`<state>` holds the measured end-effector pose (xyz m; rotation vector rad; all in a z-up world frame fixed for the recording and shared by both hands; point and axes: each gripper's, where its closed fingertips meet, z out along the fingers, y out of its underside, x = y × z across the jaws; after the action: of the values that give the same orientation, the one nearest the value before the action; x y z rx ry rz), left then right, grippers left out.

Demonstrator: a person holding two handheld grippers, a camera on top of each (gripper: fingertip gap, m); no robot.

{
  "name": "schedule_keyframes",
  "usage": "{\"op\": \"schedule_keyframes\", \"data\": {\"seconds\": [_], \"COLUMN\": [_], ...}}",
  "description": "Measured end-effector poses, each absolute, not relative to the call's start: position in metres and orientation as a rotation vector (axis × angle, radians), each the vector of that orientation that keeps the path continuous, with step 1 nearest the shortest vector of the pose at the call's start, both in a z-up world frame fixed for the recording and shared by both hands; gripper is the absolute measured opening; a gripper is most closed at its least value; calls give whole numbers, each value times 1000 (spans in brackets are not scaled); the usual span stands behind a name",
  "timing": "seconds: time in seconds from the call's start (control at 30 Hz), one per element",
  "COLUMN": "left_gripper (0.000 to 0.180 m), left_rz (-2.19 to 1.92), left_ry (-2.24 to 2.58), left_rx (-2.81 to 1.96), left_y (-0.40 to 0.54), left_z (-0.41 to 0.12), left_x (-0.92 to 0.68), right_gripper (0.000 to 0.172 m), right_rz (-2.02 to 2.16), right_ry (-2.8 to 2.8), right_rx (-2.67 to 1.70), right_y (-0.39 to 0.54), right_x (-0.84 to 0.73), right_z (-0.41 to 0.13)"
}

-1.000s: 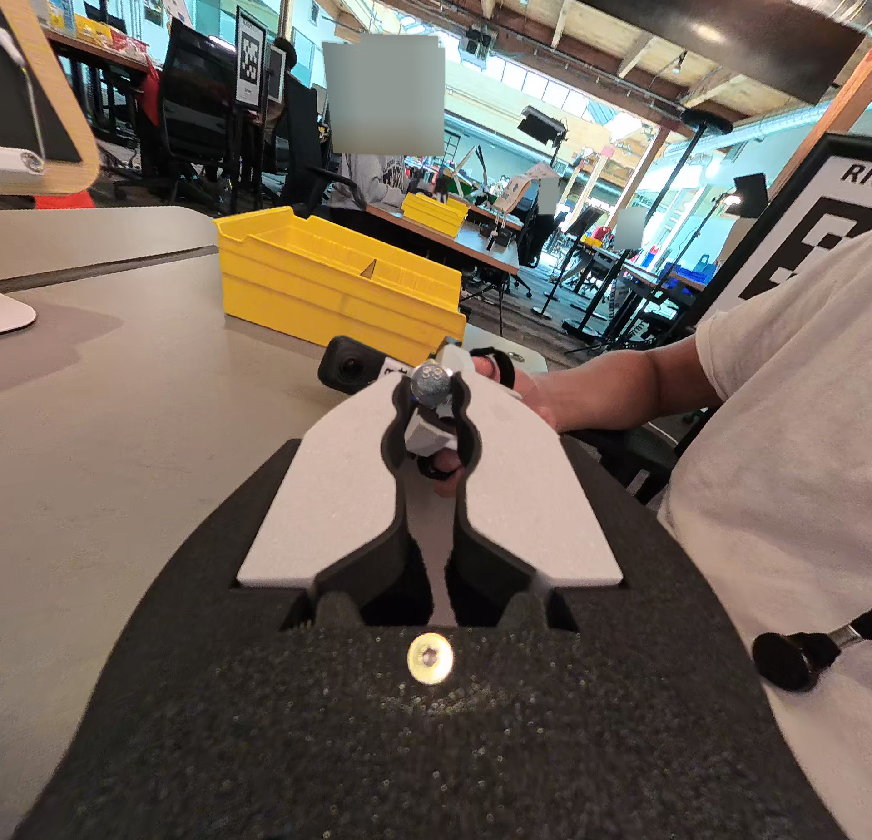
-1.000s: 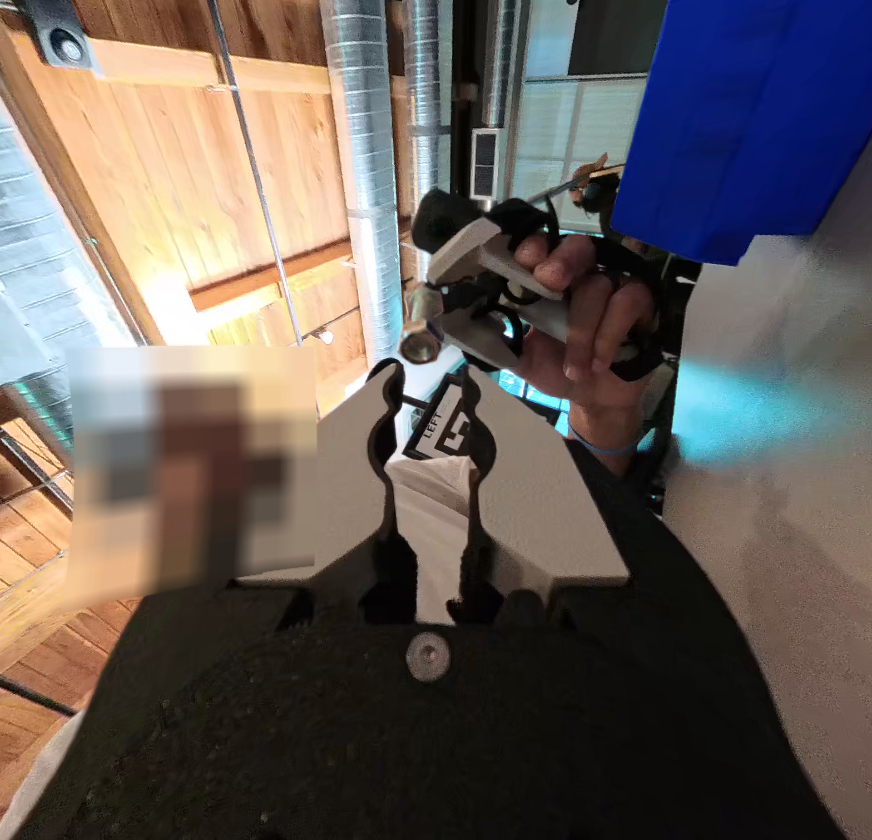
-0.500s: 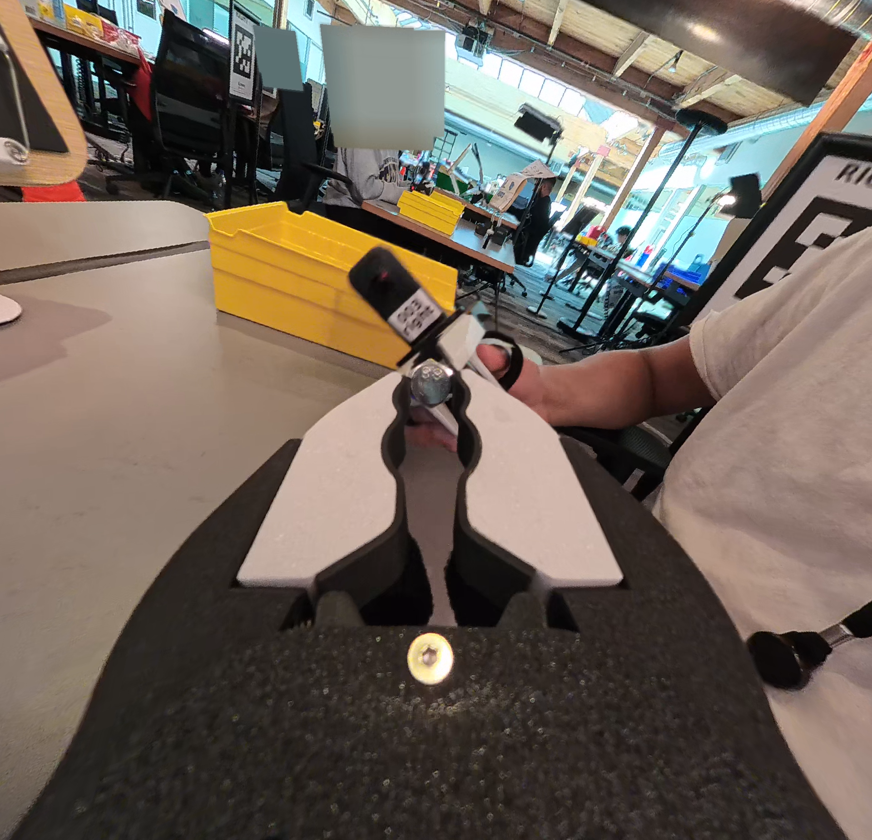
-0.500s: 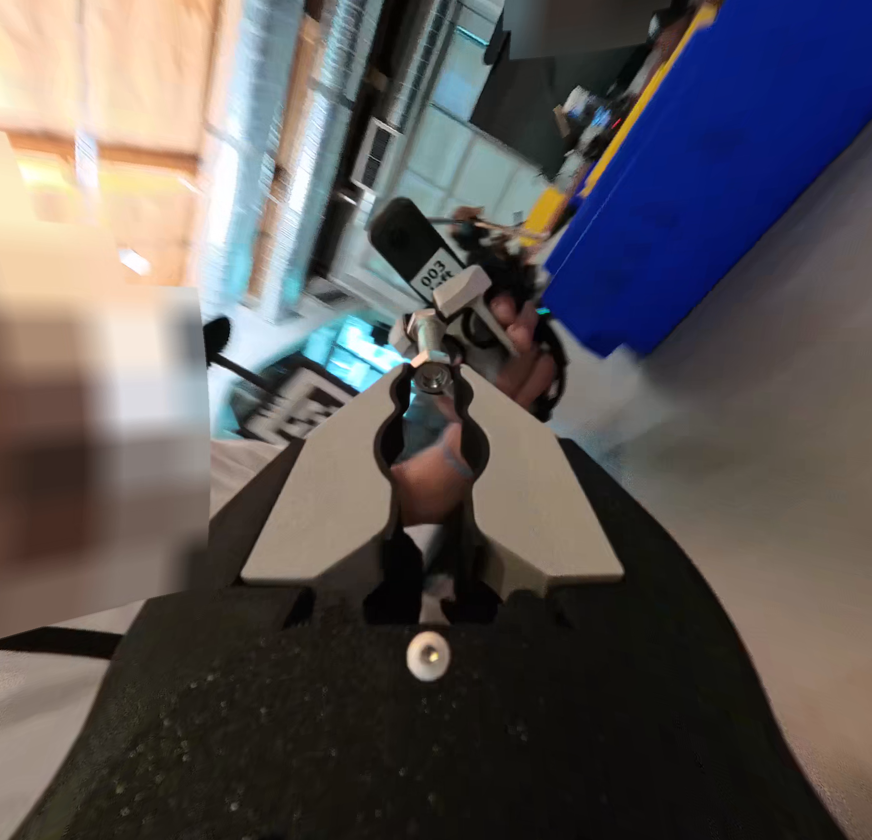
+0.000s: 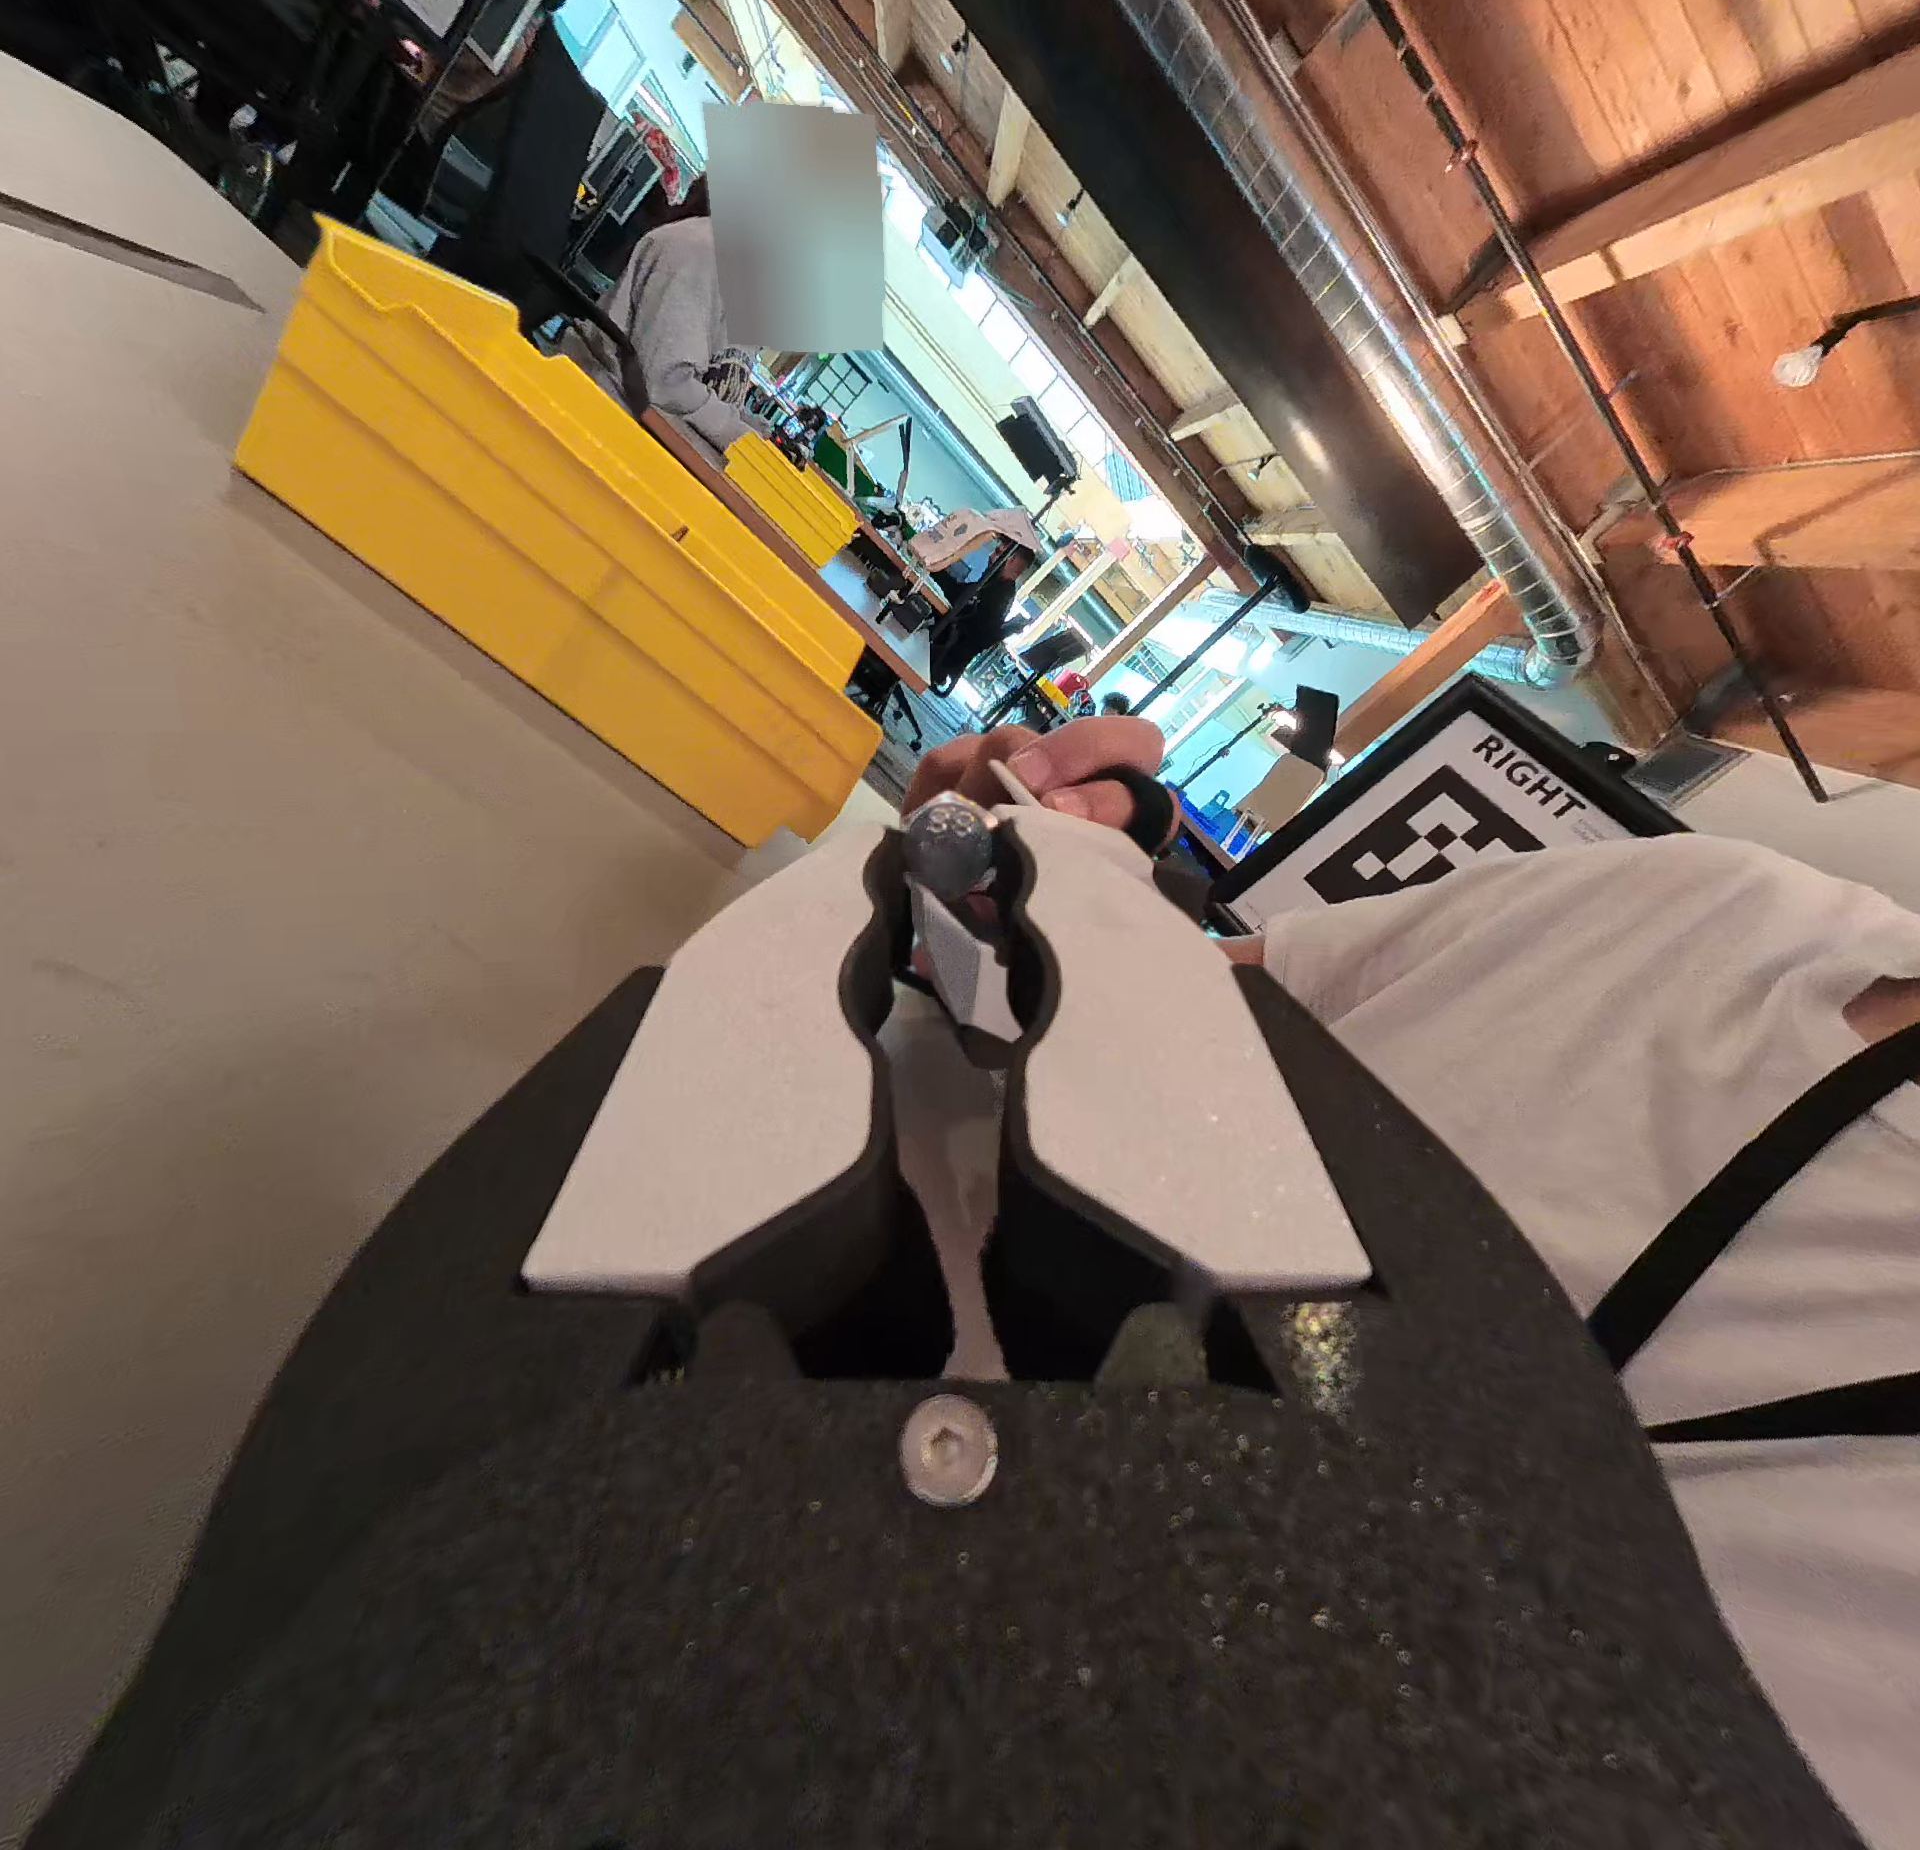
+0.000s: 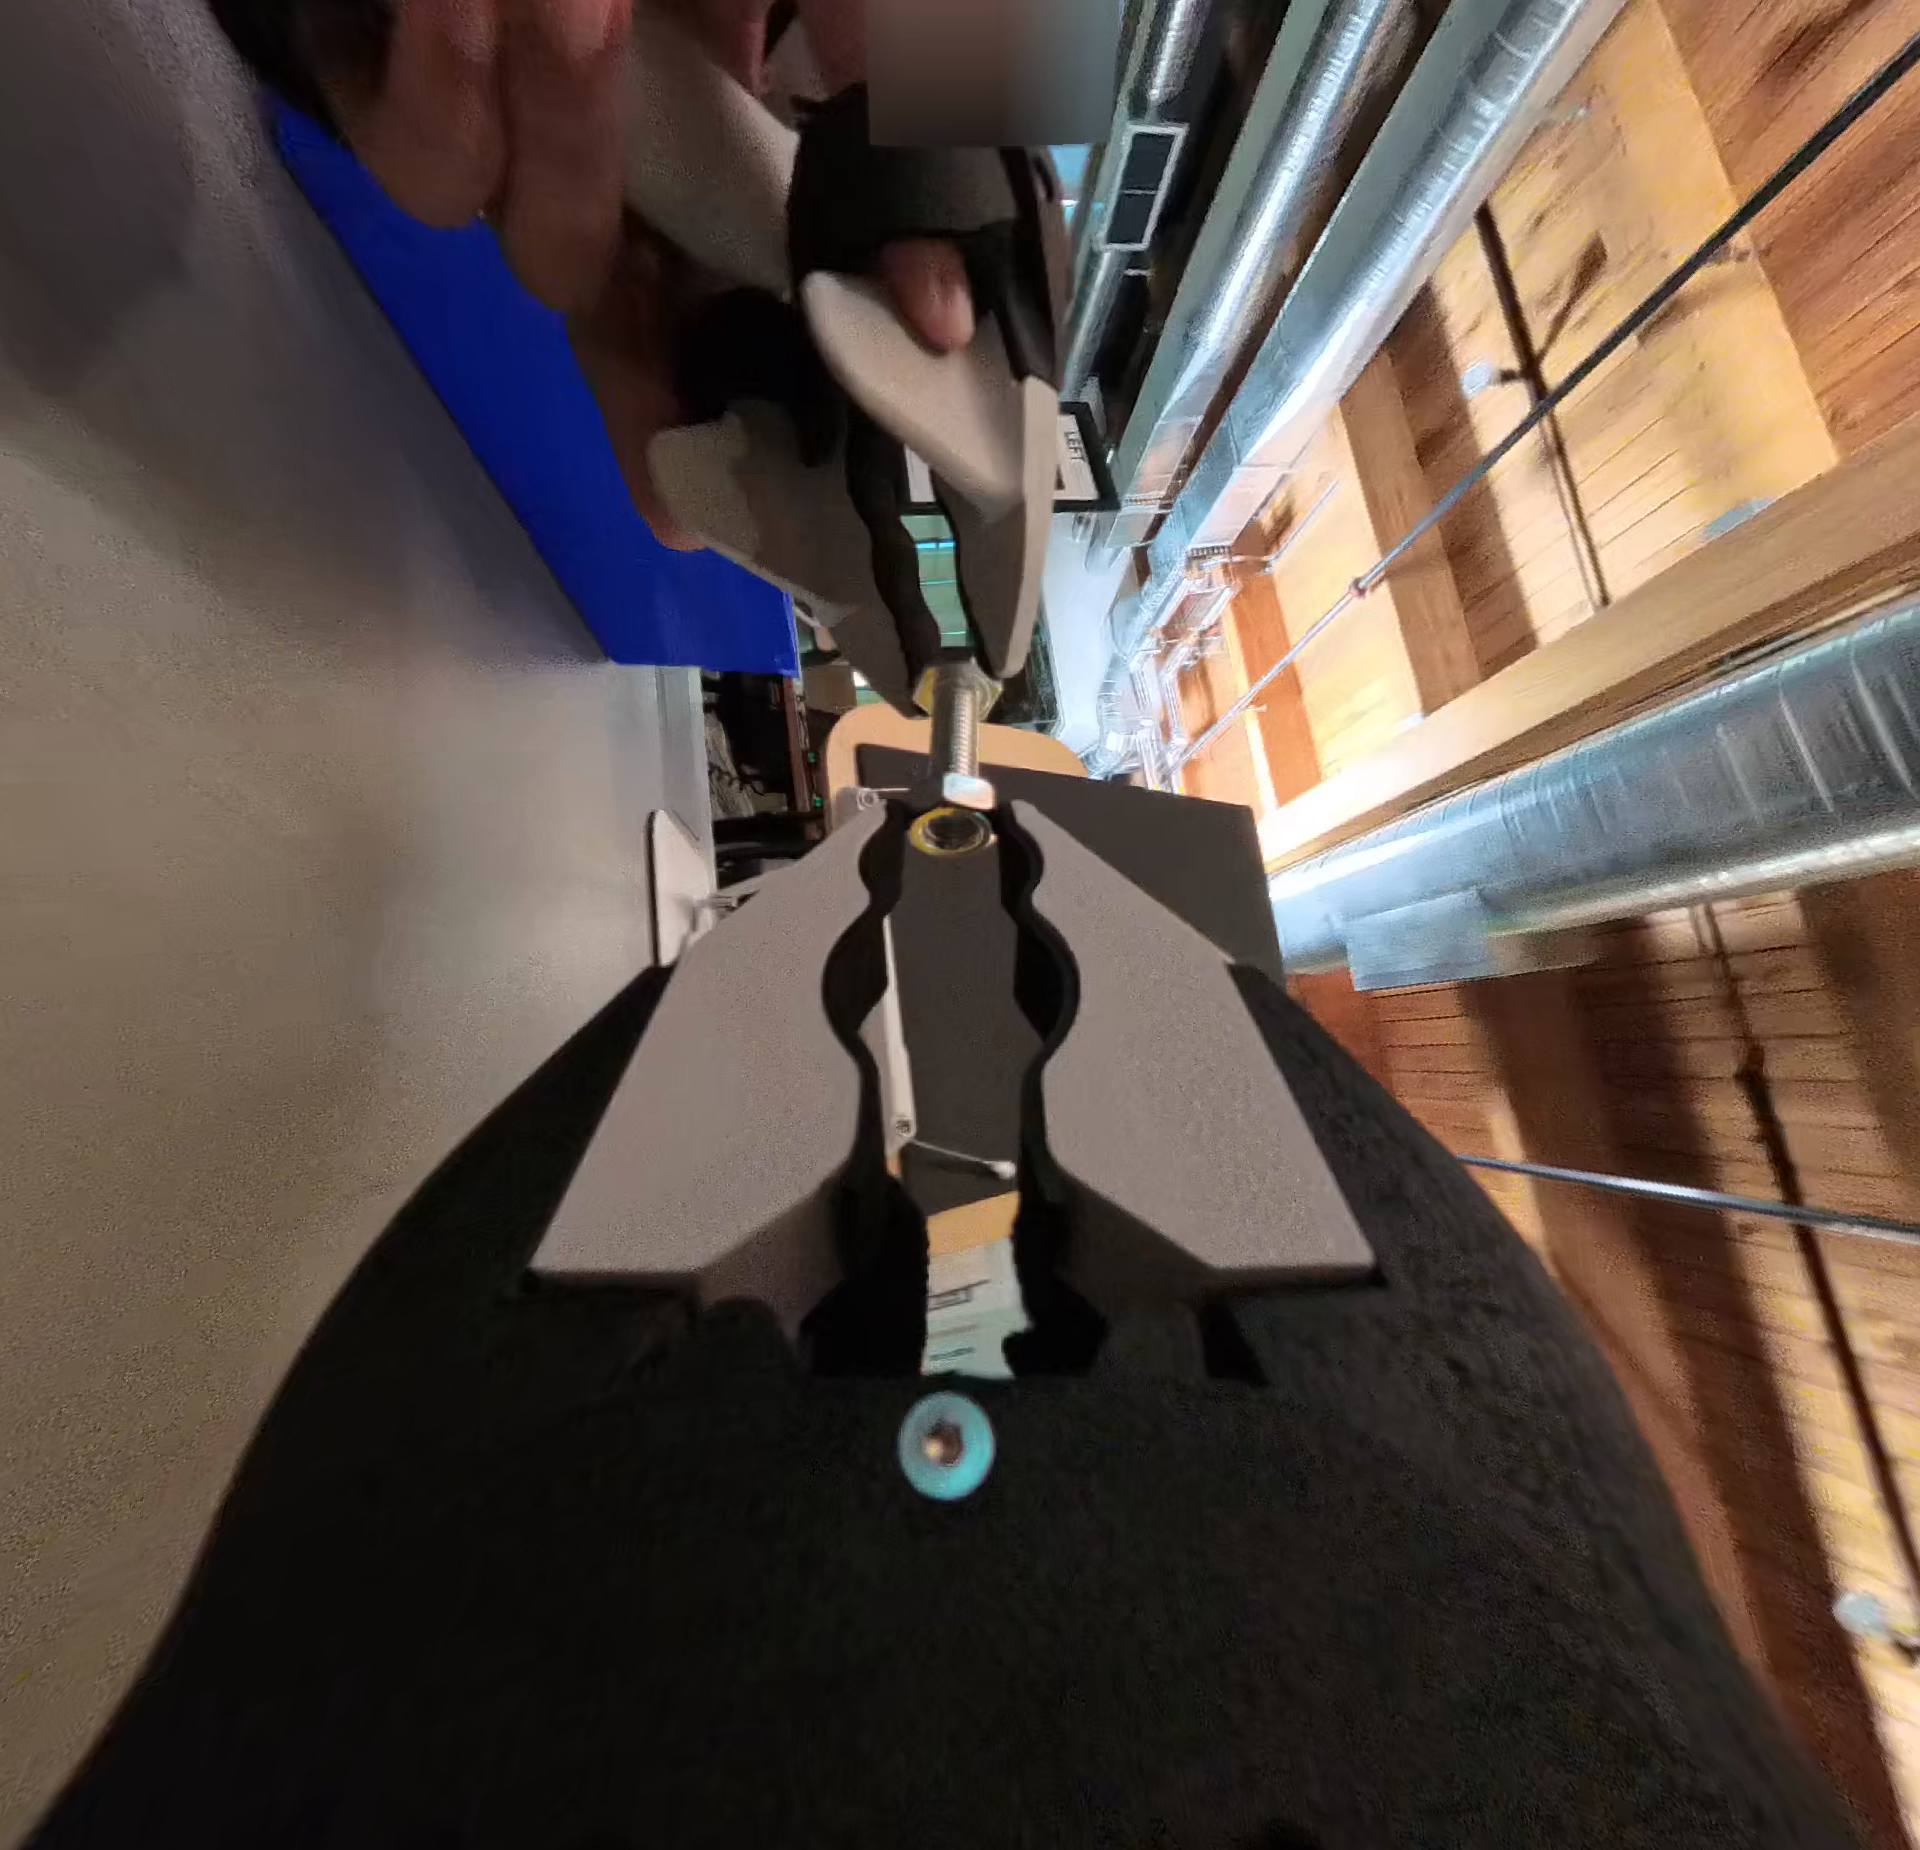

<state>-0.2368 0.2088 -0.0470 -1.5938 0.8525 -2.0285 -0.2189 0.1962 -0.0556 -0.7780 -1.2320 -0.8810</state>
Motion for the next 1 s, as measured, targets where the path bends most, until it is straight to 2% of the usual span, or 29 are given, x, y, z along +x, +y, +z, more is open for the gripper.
{"op": "schedule_keyframes", "data": {"seconds": [0.03,0.1,0.2,0.37,0.47,0.53,0.7,0.8,0.9,1.0], "left_gripper": [16,16,16,16,16,16,16,16,16,16], "left_rz": [-2028,-2029,-1975,-1745,-1693,-1683,-1676,-1682,-1687,-1703], "left_ry": [846,838,854,898,915,922,946,951,956,950], "left_rx": [-1592,-1562,-1510,-1486,-1473,-1466,-1484,-1501,-1505,-1510], "left_y": [210,212,215,225,225,224,220,218,216,216], "left_z": [-47,-42,-34,-34,-32,-32,-36,-40,-42,-43], "left_x": [-237,-240,-245,-251,-253,-252,-247,-243,-241,-240], "right_gripper": [18,34,50,49,47,37,34,31,16,16], "right_rz": [-842,-716,-318,849,1610,1904,2149,2122,2068,1940], "right_ry": [-1200,-1152,-1061,-725,-392,-191,32,24,13,-58], "right_rx": [-810,-876,-1057,-1555,-1642,-1589,-1461,-1454,-1486,-1523], "right_y": [197,196,192,199,199,203,206,206,207,208], "right_x": [-219,-220,-222,-227,-230,-227,-225,-226,-225,-224], "right_z": [-55,-51,-46,-64,-64,-63,-58,-54,-58,-57]}}
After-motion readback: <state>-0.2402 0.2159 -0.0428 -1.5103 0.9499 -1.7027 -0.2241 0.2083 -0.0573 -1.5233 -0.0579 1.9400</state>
